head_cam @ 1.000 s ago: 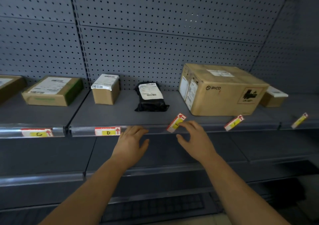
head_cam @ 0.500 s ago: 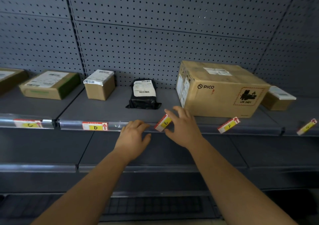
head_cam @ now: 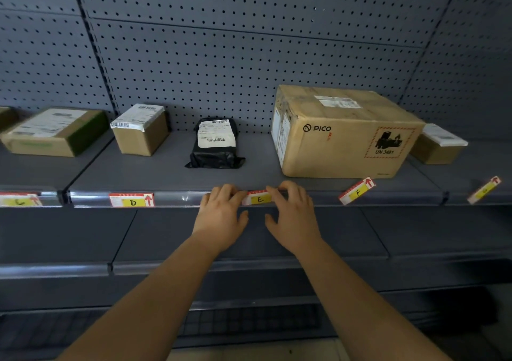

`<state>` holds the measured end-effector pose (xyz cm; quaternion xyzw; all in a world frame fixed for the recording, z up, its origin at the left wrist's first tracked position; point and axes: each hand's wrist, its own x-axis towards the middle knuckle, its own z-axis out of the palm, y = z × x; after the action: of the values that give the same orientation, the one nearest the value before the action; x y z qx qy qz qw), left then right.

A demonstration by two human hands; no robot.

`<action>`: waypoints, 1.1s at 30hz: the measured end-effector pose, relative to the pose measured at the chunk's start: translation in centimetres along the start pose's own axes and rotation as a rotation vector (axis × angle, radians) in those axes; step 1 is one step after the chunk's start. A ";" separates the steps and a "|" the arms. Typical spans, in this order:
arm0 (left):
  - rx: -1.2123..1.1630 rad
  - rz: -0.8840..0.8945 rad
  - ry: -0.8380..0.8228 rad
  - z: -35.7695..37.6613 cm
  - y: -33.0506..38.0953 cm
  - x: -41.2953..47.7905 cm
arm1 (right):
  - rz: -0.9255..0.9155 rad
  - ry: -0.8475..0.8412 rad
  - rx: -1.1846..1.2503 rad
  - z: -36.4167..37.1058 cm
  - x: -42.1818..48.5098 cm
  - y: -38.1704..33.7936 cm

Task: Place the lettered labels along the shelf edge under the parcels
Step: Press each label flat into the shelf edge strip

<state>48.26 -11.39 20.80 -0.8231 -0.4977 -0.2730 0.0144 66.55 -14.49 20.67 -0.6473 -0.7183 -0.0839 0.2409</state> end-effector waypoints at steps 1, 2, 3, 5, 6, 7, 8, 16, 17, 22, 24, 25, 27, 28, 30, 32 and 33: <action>0.007 -0.012 0.007 0.2 0.3 0.1 | 0.007 0.004 0.002 0.1 -0.2 0.1; 0.013 -0.028 0.013 0.4 0.5 0.1 | 0.012 0.006 0.002 0.2 -0.4 0.1; 0.021 -0.041 0.019 0.6 0.7 0.2 | 0.018 0.007 0.003 0.4 -0.6 0.2; 0.042 -0.055 0.026 0.9 1.0 0.2 | 0.031 0.002 0.013 0.8 -1.0 0.3; 0.051 -0.055 0.028 1.0 1.1 0.3 | 0.035 -0.003 0.019 0.9 -1.0 0.4; 0.057 -0.053 0.030 1.1 1.1 0.3 | 0.039 -0.007 0.024 0.9 -1.0 0.4; 0.062 -0.051 0.034 1.1 1.1 0.3 | 0.044 -0.010 0.029 0.9 -0.9 0.5; 0.062 -0.055 0.082 1.7 0.8 0.3 | 0.082 -0.025 0.035 1.0 -0.6 0.7; 0.061 -0.051 0.082 1.6 0.7 0.3 | 0.084 -0.018 0.038 0.9 -0.5 0.7; 0.051 -0.047 0.077 1.5 0.9 0.0 | 0.098 -0.038 0.065 0.6 0.1 0.5; 0.051 -0.044 0.073 1.5 1.0 -0.1 | 0.106 -0.030 0.070 0.6 0.0 0.4; 0.050 -0.044 0.070 1.4 1.0 -0.2 | 0.112 -0.021 0.071 0.6 0.0 0.4; 0.047 -0.048 0.061 1.4 1.1 -0.3 | 0.125 -0.021 0.079 0.4 0.1 0.3; 0.042 -0.053 0.056 1.4 1.2 -0.2 | 0.134 -0.031 0.092 0.4 0.1 0.2; 0.024 -0.062 0.055 1.4 1.4 -0.2 | 0.157 -0.055 0.124 0.3 0.1 0.0; 0.005 -0.071 0.055 1.3 1.5 -0.1 | 0.179 -0.072 0.150 0.2 0.2 -0.2; -0.003 -0.075 0.054 1.3 1.5 -0.1 | 0.186 -0.079 0.163 0.2 0.2 -0.3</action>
<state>49.98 -11.82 20.03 -0.7963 -0.5272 -0.2962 0.0164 66.24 -14.22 20.67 -0.6924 -0.6684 0.0230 0.2708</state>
